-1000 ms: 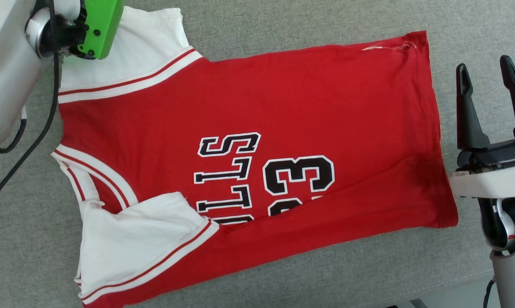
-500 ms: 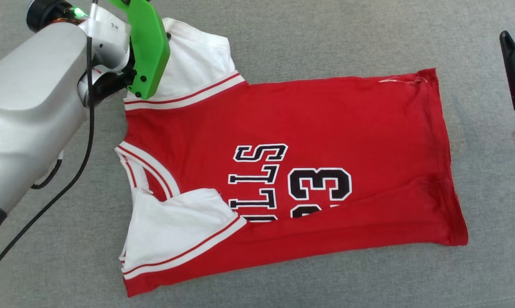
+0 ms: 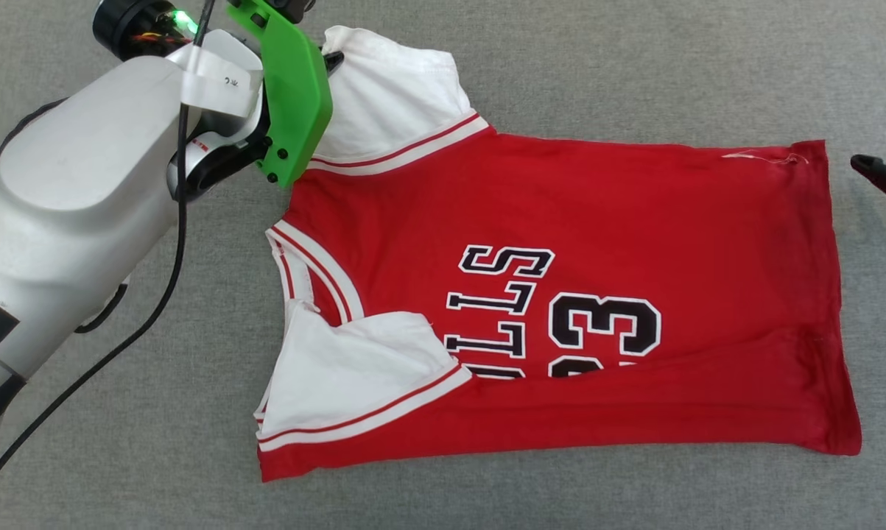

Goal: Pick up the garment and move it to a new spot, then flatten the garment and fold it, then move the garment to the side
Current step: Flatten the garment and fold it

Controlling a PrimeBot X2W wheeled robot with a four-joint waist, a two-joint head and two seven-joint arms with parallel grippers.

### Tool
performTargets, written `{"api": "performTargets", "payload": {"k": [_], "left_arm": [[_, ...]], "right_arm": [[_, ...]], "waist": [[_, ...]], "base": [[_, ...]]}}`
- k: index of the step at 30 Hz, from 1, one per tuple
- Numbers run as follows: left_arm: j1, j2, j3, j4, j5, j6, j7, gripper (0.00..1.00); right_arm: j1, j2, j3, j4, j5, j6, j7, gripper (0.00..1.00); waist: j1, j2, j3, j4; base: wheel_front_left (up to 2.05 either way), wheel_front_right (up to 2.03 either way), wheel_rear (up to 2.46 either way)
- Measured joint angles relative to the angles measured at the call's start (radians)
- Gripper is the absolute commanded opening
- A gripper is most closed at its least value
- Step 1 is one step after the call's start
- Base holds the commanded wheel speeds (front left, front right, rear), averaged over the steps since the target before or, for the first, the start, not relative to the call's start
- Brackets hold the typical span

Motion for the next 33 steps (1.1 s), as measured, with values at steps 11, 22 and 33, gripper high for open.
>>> {"api": "performTargets", "payload": {"k": [11,22,33], "left_arm": [[-0.027,-0.012,0.001,-0.024,0.034,0.0,-0.027,0.0],[-0.029,-0.021,0.0,-0.004,0.034,0.0,-0.04,0.0],[0.017,-0.026,-0.005,0.044,0.03,0.0,-0.091,0.0]], "right_arm": [[-0.096,0.078,0.07,0.187,0.004,0.0,0.049,1.0],[-0.108,0.08,0.135,0.281,0.027,0.0,-0.05,0.0],[-0.102,0.064,0.209,0.28,0.07,0.0,-0.308,0.0]], "waist": [[0.0,0.0,0.074,0.036],[-0.0001,0.0,0.1,0.041],[-0.0001,0.0,0.018,0.033]], "base": [[0.0,0.0,0.0],[0.0,0.0,0.0],[0.0,0.0,0.0]]}}
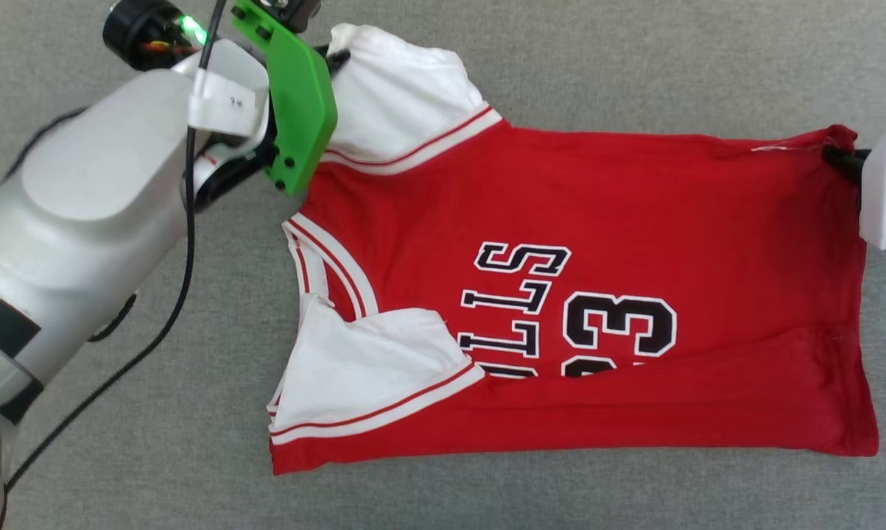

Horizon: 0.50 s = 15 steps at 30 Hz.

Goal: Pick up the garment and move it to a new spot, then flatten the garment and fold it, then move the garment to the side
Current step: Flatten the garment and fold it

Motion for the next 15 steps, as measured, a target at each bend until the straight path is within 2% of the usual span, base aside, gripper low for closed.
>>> {"api": "performTargets", "payload": {"k": [9,15], "left_arm": [[0.15,0.014,-0.008,-0.044,-0.001,0.004,-0.044,0.0],[0.29,0.068,-0.013,-0.133,-0.007,0.045,-0.065,0.0]], "right_arm": [[0.134,-0.053,0.052,-0.069,0.035,0.0,-0.154,0.0],[0.256,-0.072,0.063,-0.119,0.047,0.0,-0.238,0.0]], "waist": [[0.0,0.0,-0.119,0.0],[0.0,0.0,-0.203,0.002]], "base": [[0.0,0.0,0.0],[0.0,0.0,0.0]]}}
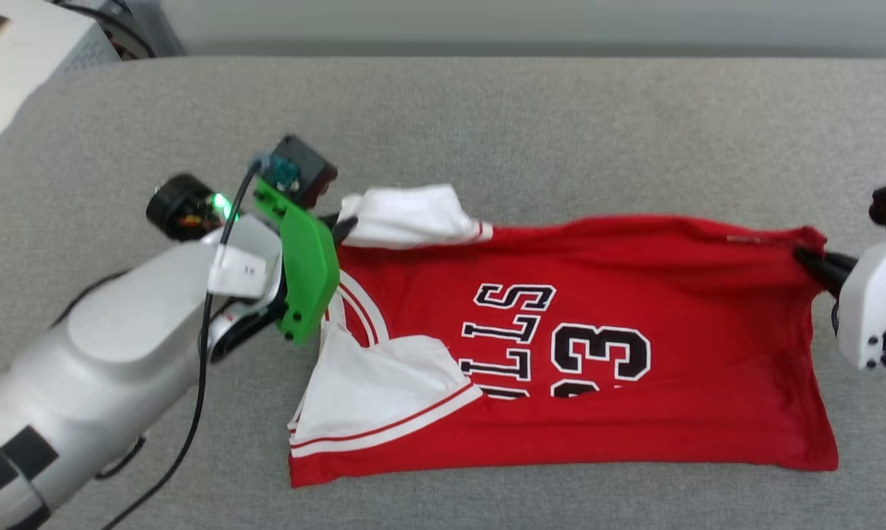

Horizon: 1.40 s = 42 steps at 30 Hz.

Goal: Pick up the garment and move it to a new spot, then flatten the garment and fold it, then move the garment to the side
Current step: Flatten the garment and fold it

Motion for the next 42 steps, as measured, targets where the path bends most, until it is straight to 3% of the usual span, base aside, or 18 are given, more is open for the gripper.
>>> {"api": "performTargets", "payload": {"k": [13,21,24,25,26,27,28,33,42], "left_arm": [[0.293,0.107,-0.006,-0.189,-0.044,0.107,-0.025,0.0],[0.388,0.108,-0.008,-0.184,-0.043,0.133,-0.039,0.0],[0.404,0.072,-0.008,-0.142,-0.044,0.133,-0.059,0.0],[0.405,0.066,-0.007,-0.131,-0.043,0.134,-0.064,0.24],[0.407,0.063,-0.007,-0.123,-0.043,0.136,-0.07,0.87],[0.409,0.06,-0.005,-0.117,-0.04,0.142,-0.085,1.0],[0.414,0.059,-0.001,-0.113,-0.04,0.146,-0.099,1.0],[0.467,0.069,0.034,-0.123,-0.041,0.196,-0.202,1.0],[0.515,0.095,0.117,-0.192,-0.006,0.365,-0.396,1.0]], "right_arm": [[0.29,-0.027,-0.052,-0.1,0.012,0.0,-0.064,0.0],[0.381,0.019,-0.095,-0.093,0.003,0.0,-0.044,0.0],[0.383,0.069,-0.1,-0.041,-0.009,0.0,-0.031,0.0],[0.383,0.077,-0.104,-0.035,-0.01,0.0,-0.033,0.09],[0.383,0.081,-0.105,-0.032,-0.01,0.0,-0.033,0.25],[0.383,0.083,-0.106,-0.032,-0.01,0.0,-0.033,0.42],[0.383,0.084,-0.108,-0.033,-0.01,0.0,-0.038,1.0],[0.396,0.072,-0.142,-0.084,0.005,0.0,-0.063,1.0],[0.439,0.016,-0.291,-0.219,0.048,0.0,-0.072,1.0]], "waist": [[0.0,0.0,-0.118,0.01],[0.0,0.0,-0.09,0.008],[0.0,0.0,-0.069,0.003],[0.0,0.0,-0.07,0.003],[0.0,0.0,-0.071,0.003],[0.0,0.0,-0.075,0.002],[0.0,0.0,-0.081,0.002],[0.0,0.0,-0.114,-0.005],[0.0,0.0,-0.154,-0.007]], "base": [[0.0,0.0,0.0],[0.0,0.0,0.0],[0.0,0.0,0.0],[0.0,0.0,0.0],[0.0,0.0,0.0],[0.0,0.0,0.0],[0.0,0.0,0.0],[0.0,0.0,0.0],[0.0,0.0,0.0]]}}
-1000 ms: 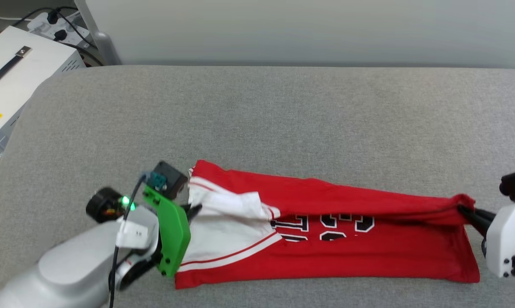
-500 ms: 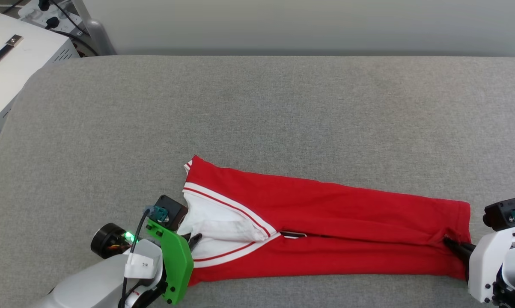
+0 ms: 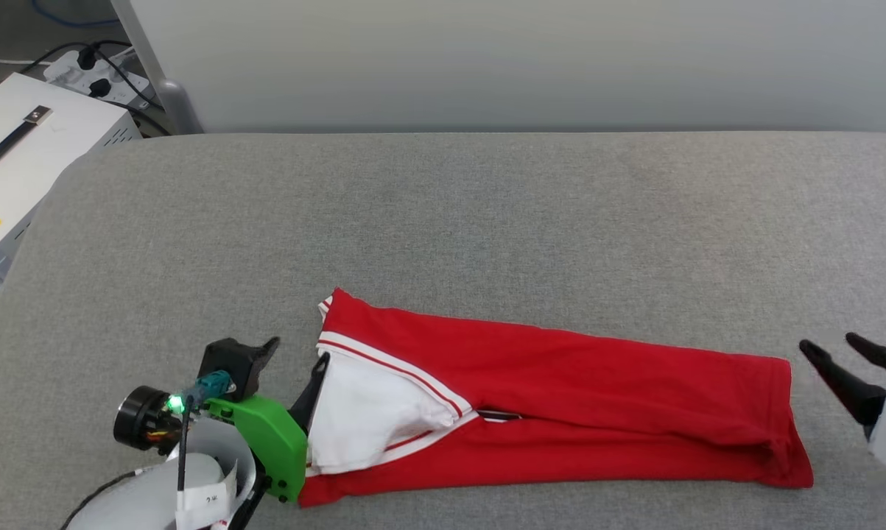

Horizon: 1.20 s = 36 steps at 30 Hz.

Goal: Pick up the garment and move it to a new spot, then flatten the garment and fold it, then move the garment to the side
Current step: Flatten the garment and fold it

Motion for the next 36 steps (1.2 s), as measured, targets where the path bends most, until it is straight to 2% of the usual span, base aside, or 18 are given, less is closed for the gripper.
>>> {"api": "performTargets", "payload": {"k": [7,12,15,21,24,32,36], "left_arm": [[0.035,-0.016,0.095,-0.02,0.069,0.099,-0.051,1.0],[0.083,-0.058,0.223,-0.063,0.176,0.157,-0.052,1.0],[0.133,-0.089,0.312,-0.085,0.246,0.169,-0.052,1.0],[0.234,-0.169,0.454,-0.098,0.38,0.167,-0.052,1.0],[0.276,-0.216,0.538,-0.107,0.44,0.152,-0.052,1.0],[0.37,-0.34,0.705,-0.133,0.601,0.086,-0.052,1.0],[0.405,-0.41,0.764,-0.153,0.672,0.036,-0.052,1.0]], "right_arm": [[0.039,-0.017,-0.139,0.023,0.08,0.0,0.099,1.0],[0.065,-0.001,-0.158,0.088,0.128,0.0,0.211,1.0],[0.067,0.027,-0.163,0.119,0.136,0.0,0.233,1.0],[0.066,0.083,-0.136,0.169,0.132,0.0,0.256,1.0],[0.056,0.104,-0.122,0.198,0.131,0.0,0.267,1.0],[0.029,0.133,-0.078,0.207,0.156,-0.001,0.276,1.0],[0.014,0.138,-0.049,0.218,0.164,-0.001,0.259,1.0]], "waist": [[0.0,-0.0001,0.01,0.018],[0.0001,0.0,0.026,0.033],[0.0,0.0,0.039,0.044],[0.0,0.0,0.067,0.067],[0.0001,0.0,0.078,0.079],[0.0,0.0,0.096,0.102],[0.0001,0.0,0.094,0.104]], "base": [[0.0,0.0,0.0],[0.0,0.0,0.0],[0.0,0.0,0.0],[0.0,0.0,0.0],[0.0,0.0,0.0],[0.0,0.0,0.0],[0.0,0.0,0.0]]}}
